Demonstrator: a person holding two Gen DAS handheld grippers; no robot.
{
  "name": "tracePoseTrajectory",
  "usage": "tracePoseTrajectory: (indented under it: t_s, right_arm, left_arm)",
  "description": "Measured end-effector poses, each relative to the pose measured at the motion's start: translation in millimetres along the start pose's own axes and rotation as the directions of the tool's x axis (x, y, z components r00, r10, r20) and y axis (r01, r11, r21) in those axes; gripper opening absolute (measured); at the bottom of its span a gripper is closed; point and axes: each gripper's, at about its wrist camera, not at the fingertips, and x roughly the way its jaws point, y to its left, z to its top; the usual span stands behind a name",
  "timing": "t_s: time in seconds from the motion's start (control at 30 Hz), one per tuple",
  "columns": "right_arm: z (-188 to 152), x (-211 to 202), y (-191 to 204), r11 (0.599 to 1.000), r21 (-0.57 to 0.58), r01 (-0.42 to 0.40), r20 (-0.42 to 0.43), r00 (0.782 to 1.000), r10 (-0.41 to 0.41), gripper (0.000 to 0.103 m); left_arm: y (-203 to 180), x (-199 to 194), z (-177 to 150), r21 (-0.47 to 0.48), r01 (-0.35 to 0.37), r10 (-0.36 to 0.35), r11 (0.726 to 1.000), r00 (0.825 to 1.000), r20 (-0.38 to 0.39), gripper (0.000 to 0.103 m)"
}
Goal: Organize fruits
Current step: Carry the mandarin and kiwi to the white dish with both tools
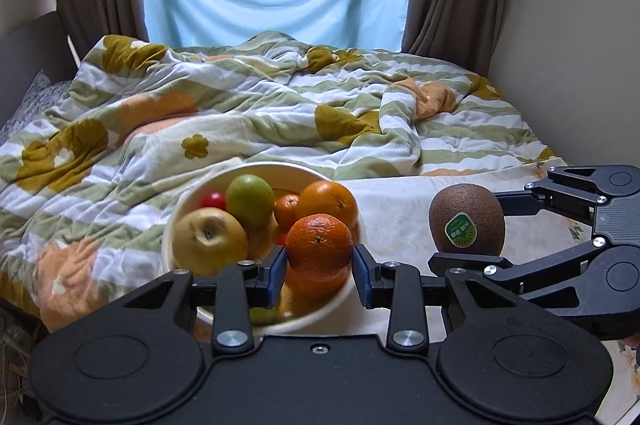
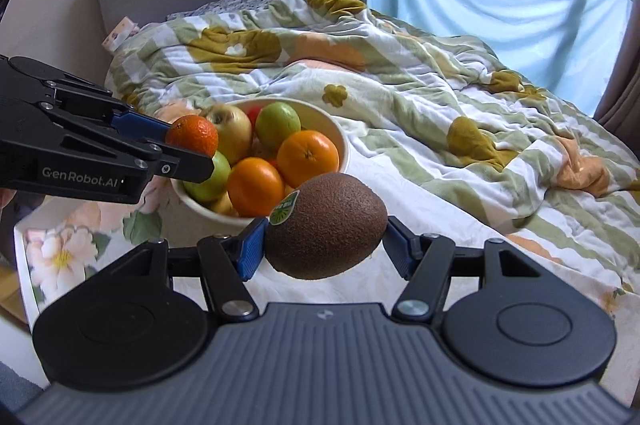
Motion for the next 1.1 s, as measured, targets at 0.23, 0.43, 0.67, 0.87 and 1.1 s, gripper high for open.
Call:
tracePoseTrajectory:
  t_s: [0.23, 0.43, 0.67, 0.87, 1.1]
  right_arm:
    - [17.8, 11.8, 20.9, 0.995, 0.080, 0.057, 0.005, 0.998, -0.058, 0.077]
    - [31.2, 26.7, 32.6, 0.984, 0.146, 0.103, 0.002, 0.994, -0.105, 0.077]
    - [40.5, 43.9, 37.0, 0.962, 0.217, 0.163, -0.013, 0.986, -0.164, 0.077]
    - [43.4, 55.7, 33.4, 0.943, 0.258, 0.212, -0.042, 0.977, -0.208, 0.077]
    - [42.5, 61.5, 25.3, 0.921, 0.292, 0.259, -0.074, 0.966, -0.248, 0.077]
  left_arm:
    - [33.2, 15.4, 17.9, 0.056, 0.056, -0.056, 0.997, 0.998, 0.005, 0.039]
    - [54.8, 36.7, 35.4, 0.108, 0.100, -0.100, 0.989, 0.995, -0.005, 0.039]
    - [64.2, 73.9, 54.8, 0.170, 0.159, -0.155, 0.973, 0.987, -0.033, 0.039]
    - [65.1, 104.2, 63.1, 0.202, 0.203, -0.193, 0.958, 0.979, -0.068, 0.039]
    - [65.9, 122.3, 64.8, 0.223, 0.230, -0.213, 0.947, 0.972, -0.097, 0.044]
